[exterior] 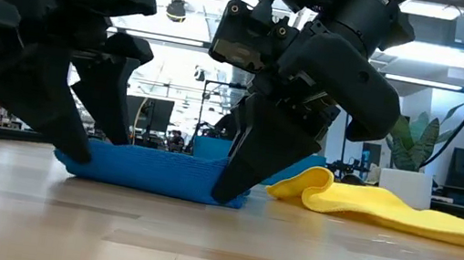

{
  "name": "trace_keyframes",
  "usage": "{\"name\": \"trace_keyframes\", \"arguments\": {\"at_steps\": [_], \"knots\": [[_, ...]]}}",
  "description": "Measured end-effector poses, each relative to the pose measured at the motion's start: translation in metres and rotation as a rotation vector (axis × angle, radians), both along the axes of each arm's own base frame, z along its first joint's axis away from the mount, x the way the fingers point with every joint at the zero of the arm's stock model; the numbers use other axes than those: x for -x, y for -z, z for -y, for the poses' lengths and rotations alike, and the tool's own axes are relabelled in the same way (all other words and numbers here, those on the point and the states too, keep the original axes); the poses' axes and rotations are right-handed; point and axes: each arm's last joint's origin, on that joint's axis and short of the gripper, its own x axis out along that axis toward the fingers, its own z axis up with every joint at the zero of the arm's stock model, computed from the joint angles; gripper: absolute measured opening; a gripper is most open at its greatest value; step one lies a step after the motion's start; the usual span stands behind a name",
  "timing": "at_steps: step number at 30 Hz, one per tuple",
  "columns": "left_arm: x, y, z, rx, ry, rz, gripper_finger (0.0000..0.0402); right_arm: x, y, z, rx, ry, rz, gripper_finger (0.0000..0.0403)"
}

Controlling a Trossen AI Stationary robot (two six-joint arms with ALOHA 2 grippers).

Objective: Roll microfiber towels into tight, uniform cylinder then place into a basket
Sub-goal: Roll the blue microfiber cloth

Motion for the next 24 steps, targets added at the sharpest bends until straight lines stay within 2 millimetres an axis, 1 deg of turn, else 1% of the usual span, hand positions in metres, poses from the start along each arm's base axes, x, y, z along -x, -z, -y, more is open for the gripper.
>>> {"name": "trace_keyframes", "arguments": {"at_steps": [3, 6, 10, 13, 16, 21, 22, 24], "knots": [[-0.001, 0.002, -0.007, -0.007, -0.022, -0.011, 0.0237, 0.000, 0.000, 0.000, 0.000, 0.000, 0.000, 0.0043], [-0.002, 0.005, -0.015, 0.014, -0.072, -0.024, 0.0235, 0.000, 0.000, 0.000, -0.001, 0.000, -0.001, 0.0043], [-0.004, 0.007, -0.021, 0.094, -0.121, -0.052, 0.0215, 0.000, 0.000, 0.000, -0.017, -0.009, -0.006, 0.0043], [-0.005, 0.007, -0.022, 0.164, -0.150, -0.066, 0.0177, 0.000, 0.000, -0.001, -0.045, -0.024, -0.015, 0.0043], [-0.006, 0.007, -0.019, 0.307, -0.154, -0.109, 0.0120, 0.001, 0.000, -0.002, -0.105, -0.056, -0.033, 0.0043], [-0.007, 0.005, -0.014, 0.493, -0.207, -0.156, 0.0026, 0.000, -0.001, -0.003, -0.316, -0.112, -0.097, 0.0043], [-0.008, 0.005, -0.013, 0.528, -0.220, -0.166, 0.0018, -0.001, -0.001, -0.002, -0.371, -0.107, -0.114, 0.0043], [-0.009, 0.004, -0.011, 0.605, -0.237, -0.180, 0.0016, -0.002, -0.001, 0.001, -0.477, -0.080, -0.160, 0.0043]]}}
